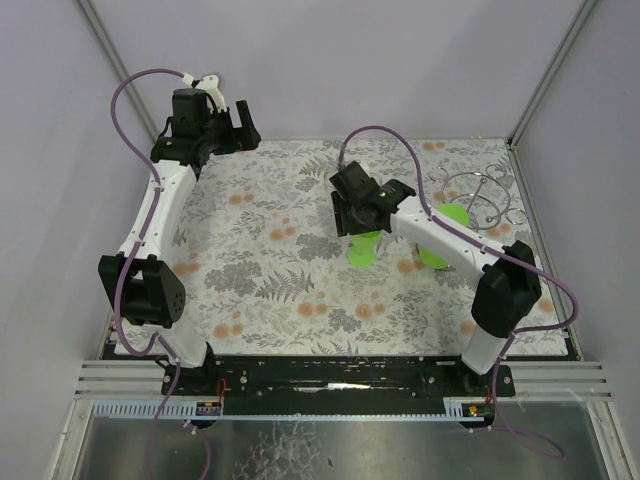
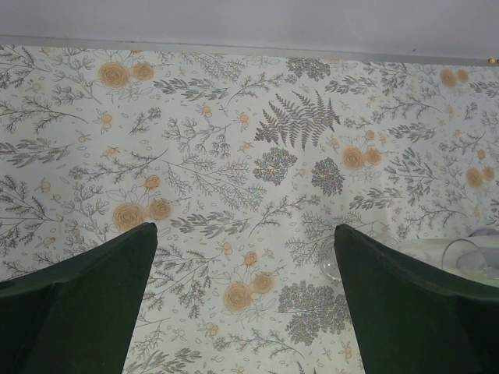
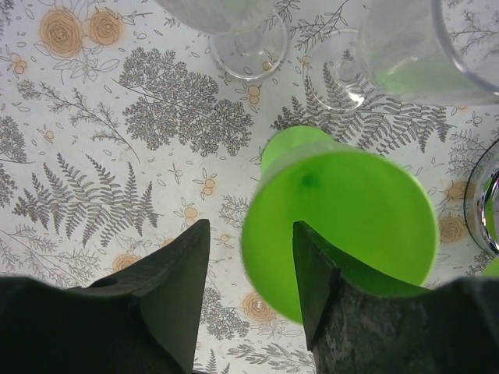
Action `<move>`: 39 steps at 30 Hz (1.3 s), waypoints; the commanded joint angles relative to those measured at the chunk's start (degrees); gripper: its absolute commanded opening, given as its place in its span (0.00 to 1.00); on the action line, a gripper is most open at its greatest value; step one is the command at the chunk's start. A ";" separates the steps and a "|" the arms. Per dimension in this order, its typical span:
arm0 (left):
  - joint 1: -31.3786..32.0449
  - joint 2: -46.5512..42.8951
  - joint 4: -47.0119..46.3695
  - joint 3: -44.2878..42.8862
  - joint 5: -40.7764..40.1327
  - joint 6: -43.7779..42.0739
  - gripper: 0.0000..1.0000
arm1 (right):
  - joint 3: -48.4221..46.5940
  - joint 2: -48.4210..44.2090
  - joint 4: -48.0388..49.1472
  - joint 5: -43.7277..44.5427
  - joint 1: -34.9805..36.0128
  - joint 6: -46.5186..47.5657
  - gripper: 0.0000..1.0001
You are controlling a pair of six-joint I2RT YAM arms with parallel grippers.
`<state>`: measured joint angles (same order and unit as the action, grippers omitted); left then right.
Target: Take the wine glass off the wine glass rack
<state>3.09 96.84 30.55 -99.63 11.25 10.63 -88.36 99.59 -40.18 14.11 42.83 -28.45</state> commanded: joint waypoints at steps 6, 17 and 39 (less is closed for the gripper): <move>-0.51 0.49 -0.06 -1.76 0.83 -0.26 0.94 | -11.91 -3.97 -3.82 4.22 -0.17 0.57 0.55; -0.44 1.51 -0.05 -3.40 2.14 0.50 0.94 | -32.12 -8.26 -9.81 6.72 -13.16 3.70 0.60; 4.85 3.07 1.11 -7.68 12.94 -0.55 0.96 | -6.72 -45.72 -22.02 14.30 -31.40 -13.93 0.67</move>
<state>4.58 99.26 30.96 -103.20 18.83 10.66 -101.08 58.54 -58.83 28.99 11.60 -32.36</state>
